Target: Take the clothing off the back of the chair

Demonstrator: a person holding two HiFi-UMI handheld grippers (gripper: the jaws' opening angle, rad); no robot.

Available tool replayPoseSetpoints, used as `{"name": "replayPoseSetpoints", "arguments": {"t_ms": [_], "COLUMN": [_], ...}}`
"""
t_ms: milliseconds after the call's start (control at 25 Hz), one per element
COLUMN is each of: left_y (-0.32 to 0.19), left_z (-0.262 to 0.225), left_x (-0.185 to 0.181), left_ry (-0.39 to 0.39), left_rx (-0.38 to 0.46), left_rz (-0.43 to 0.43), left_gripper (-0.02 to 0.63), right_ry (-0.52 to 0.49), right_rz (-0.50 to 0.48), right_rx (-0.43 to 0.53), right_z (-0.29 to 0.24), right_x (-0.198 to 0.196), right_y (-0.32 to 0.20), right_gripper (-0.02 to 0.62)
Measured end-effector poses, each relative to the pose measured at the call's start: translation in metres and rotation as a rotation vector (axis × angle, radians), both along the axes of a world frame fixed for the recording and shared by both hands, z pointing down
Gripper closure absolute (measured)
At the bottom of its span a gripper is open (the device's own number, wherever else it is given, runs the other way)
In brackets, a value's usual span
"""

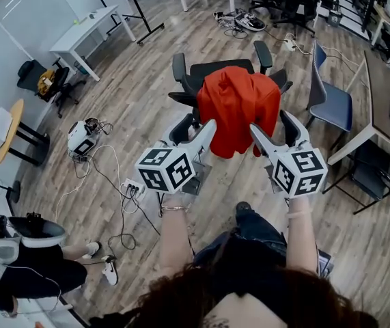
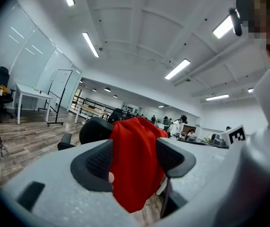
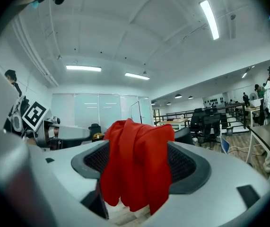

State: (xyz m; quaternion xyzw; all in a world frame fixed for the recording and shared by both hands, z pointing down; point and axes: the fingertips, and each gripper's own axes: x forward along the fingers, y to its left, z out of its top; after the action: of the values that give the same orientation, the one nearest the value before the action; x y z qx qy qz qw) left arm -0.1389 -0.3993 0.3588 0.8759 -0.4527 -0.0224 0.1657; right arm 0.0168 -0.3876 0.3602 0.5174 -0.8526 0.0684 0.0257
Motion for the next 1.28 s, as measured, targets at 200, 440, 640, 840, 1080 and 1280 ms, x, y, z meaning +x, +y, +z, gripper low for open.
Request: {"name": "replayPoseSetpoints", "arguments": {"t_ms": [200,440,640,840,1080,1280], "left_y": [-0.021,-0.038,-0.045,-0.049,-0.044,-0.037], "left_z": [0.011,0.023,0.026,0.024,0.025,0.028], "left_x": [0.002,0.01,0.024,0.04,0.058,0.065], "left_ry": [0.02,0.063,0.081,0.081,0.052,0.051], "left_rx": [-0.049,-0.116,-0.134,-0.124,-0.127,-0.139], "left_rz": [0.02,0.07,0.113,0.141,0.18,0.205], "left_gripper": [0.287,0.246,0.244,0.245,0.302,0.375], "right_ry": [-0.01,-0.002,-0.003,-0.003,0.011,0.021], "right_rz": [-0.023,-0.049,-0.094,-0.129,-0.169,-0.193], "right_rx": [-0.037,-0.1,-0.114,-0.11,-0.124,-0.129], "right_z": [0.012,0.029,0.034,0.033,0.038,0.041], "right_x": [0.0,-0.002,-0.012,-0.019,-0.026,-0.031], "right_y": [-0.02,-0.038,-0.045,-0.051,-0.052,-0.051], "right_gripper": [0.234,0.202,0.201,0.202,0.204,0.207]}}
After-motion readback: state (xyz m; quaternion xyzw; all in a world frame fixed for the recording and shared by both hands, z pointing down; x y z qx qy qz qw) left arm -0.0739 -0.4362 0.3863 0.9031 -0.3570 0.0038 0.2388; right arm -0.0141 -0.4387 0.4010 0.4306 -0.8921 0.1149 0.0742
